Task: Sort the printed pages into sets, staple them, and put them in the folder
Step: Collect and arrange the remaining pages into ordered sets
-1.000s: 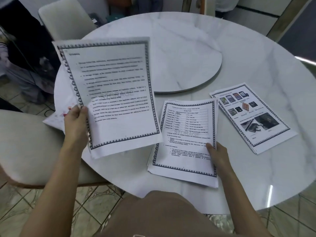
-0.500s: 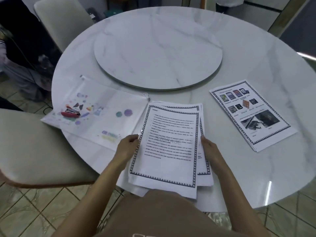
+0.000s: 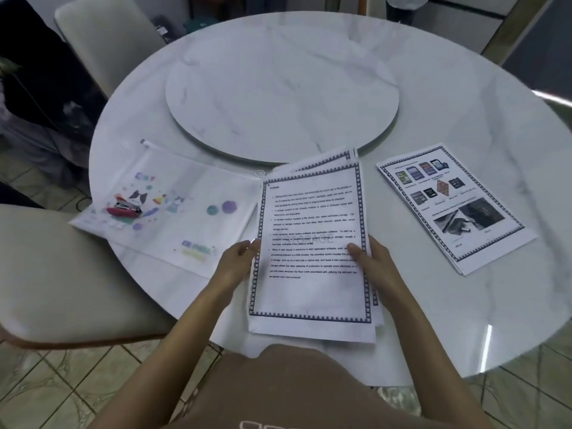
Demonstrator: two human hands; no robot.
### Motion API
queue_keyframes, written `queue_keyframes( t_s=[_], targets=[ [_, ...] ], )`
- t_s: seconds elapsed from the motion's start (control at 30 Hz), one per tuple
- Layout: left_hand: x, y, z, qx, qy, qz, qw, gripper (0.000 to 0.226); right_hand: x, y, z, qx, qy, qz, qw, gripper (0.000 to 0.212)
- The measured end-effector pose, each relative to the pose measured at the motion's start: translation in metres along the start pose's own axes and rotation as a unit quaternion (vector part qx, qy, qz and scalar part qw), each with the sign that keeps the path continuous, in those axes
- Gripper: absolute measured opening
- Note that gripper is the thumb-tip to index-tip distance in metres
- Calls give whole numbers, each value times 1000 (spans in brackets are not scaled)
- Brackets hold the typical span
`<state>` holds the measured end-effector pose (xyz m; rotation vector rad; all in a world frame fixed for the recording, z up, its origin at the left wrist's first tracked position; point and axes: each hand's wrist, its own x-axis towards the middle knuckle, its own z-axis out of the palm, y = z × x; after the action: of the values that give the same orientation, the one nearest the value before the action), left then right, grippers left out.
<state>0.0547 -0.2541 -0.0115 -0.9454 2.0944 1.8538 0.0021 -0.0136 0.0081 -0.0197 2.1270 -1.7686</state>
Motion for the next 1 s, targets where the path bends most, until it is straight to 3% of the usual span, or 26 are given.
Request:
queue_keyframes(
  t_s=[0.1, 0.23, 0.4, 0.57, 0.77, 1.0],
  targets=[
    [1, 15, -2, -35, -3, 31, 999, 67, 1, -18, -3, 21, -25, -29, 999, 20],
    [-7, 39, -1, -107, -7, 108, 988, 48, 4, -31, -2, 9, -33, -61, 998, 19],
    [-25, 75, 1, -138, 53, 219, 964, 16, 4, -45, 6, -11, 47, -148, 988, 18],
    [-41, 93, 3, -145, 72, 319, 934, 12, -2, -48, 11, 62, 131, -172, 974, 10],
    [-38, 60, 3, -142, 64, 309, 938, 16, -8, -37, 15, 84, 112, -160, 977, 20],
    [-40, 67, 5, -146, 58, 321, 934, 11, -7, -42, 16, 99, 121, -165, 974, 16]
  ],
)
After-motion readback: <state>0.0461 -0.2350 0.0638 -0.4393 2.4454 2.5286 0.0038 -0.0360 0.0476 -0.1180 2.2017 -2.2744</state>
